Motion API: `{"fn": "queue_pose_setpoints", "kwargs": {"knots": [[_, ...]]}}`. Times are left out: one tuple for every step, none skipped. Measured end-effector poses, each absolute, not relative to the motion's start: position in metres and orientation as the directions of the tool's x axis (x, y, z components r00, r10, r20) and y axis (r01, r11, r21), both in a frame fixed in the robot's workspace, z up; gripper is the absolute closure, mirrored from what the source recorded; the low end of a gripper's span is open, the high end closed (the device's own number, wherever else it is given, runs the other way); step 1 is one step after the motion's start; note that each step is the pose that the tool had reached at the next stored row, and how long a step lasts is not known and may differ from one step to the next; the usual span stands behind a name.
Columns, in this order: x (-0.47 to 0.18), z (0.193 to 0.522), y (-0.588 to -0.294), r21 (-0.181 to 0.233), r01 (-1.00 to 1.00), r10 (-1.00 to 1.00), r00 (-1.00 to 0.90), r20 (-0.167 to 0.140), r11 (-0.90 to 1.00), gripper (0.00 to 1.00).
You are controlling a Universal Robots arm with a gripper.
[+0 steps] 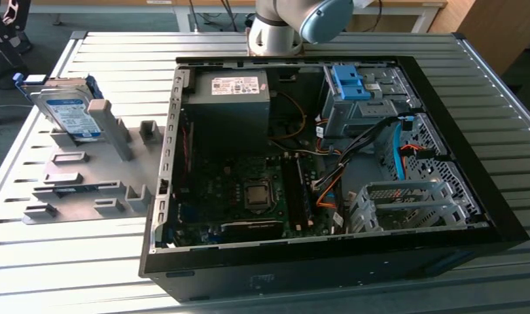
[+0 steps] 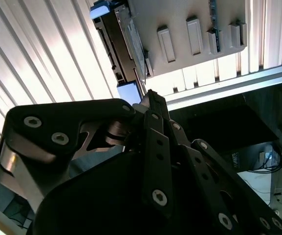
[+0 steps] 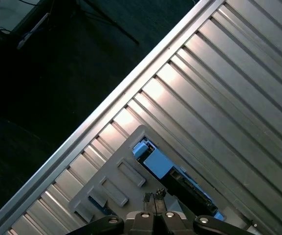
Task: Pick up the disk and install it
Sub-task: 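Pick up the disk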
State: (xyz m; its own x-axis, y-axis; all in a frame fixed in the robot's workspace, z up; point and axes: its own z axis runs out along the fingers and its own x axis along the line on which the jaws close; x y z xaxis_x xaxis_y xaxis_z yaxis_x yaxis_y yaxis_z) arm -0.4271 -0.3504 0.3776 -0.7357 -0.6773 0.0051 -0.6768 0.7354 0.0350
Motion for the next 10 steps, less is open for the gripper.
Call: {"fn": "queue_pose_setpoints", "kwargs": {"knots": [[-0.4271, 0.3776, -0.3504, 0.035, -0.677, -0.677, -0.736, 0.005, 0.735, 0.89], [-0.4271, 0.3775, -0.3504, 0.035, -0.677, -0.677, -0.736, 0.005, 0.735, 0.89], [-0.4271, 0.3776, -0.3504, 0.035, -0.677, -0.677, -0.736, 0.005, 0.735, 0.89], [-0.4271, 0.3776, -0.3504, 0.035, -0.677, -0.677, -0.736, 0.005, 0.735, 0.89], [-0.4271, 0.3776, -0.3504, 0.035, -0.677, -0.678, -0.735, 0.005, 0.735, 0.89], [-0.4271, 0.3776, -0.3504, 0.035, -0.677, -0.678, -0.735, 0.005, 0.735, 0.89], [-0.4271, 0.3776, -0.3504, 0.035, -0.677, -0.678, -0.735, 0.005, 0.735, 0.89], [-0.4271, 0.3776, -0.3504, 0.035, -0.677, -0.678, -0.735, 0.005, 0.735, 0.89], [-0.4271, 0.3775, -0.3504, 0.035, -0.677, -0.678, -0.735, 0.005, 0.735, 0.89], [-0.4271, 0.3776, -0.3504, 0.035, -0.677, -0.678, -0.735, 0.005, 0.735, 0.89]]}}
